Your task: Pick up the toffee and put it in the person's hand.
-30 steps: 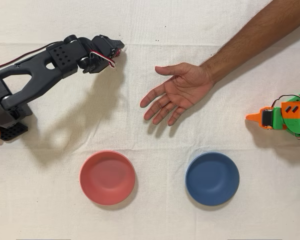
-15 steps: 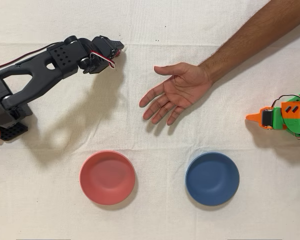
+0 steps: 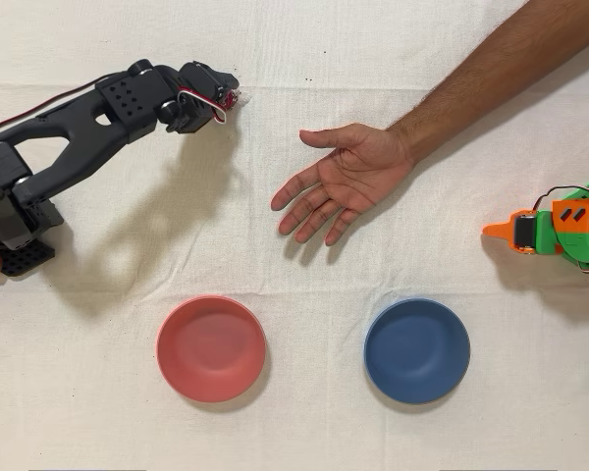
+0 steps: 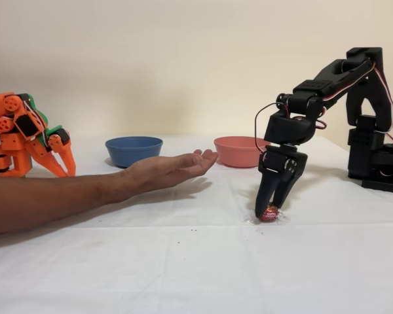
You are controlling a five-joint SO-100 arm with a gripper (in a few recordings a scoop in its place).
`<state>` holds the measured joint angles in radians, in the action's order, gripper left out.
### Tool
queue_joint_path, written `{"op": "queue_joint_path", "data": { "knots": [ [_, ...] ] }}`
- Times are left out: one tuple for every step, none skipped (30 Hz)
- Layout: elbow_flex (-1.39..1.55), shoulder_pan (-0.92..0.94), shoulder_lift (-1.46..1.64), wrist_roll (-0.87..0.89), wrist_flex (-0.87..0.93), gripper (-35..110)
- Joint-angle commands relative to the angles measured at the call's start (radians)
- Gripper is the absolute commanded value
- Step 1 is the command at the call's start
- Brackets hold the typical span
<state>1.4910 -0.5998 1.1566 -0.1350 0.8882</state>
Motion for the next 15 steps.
{"op": "queue_joint_path", "data": {
  "knots": [
    [-0.072, -0.012, 0.026, -0.017, 0.020, 22],
    [-0.077, -0.012, 0.025, -0.020, 0.023, 21],
    [-0.078, -0.012, 0.023, -0.020, 0.028, 21],
    [-0.078, -0.012, 0.023, -0.021, 0.029, 21],
    [-0.078, -0.012, 0.023, -0.025, 0.031, 21],
    [-0.077, -0.011, 0.023, -0.028, 0.032, 20],
    [-0.075, -0.011, 0.023, -0.031, 0.034, 20],
    [-0.074, -0.011, 0.025, -0.032, 0.034, 19],
    [-0.072, -0.009, 0.026, -0.032, 0.035, 19],
    [-0.071, -0.009, 0.029, -0.034, 0.035, 18],
    [-0.069, -0.009, 0.031, -0.037, 0.035, 16],
    [-0.069, -0.009, 0.032, -0.043, 0.035, 13],
    [-0.069, -0.009, 0.034, -0.049, 0.035, 12],
    [-0.069, -0.009, 0.035, -0.051, 0.037, 11],
    [-0.069, -0.009, 0.037, -0.052, 0.038, 11]
  ]
}}
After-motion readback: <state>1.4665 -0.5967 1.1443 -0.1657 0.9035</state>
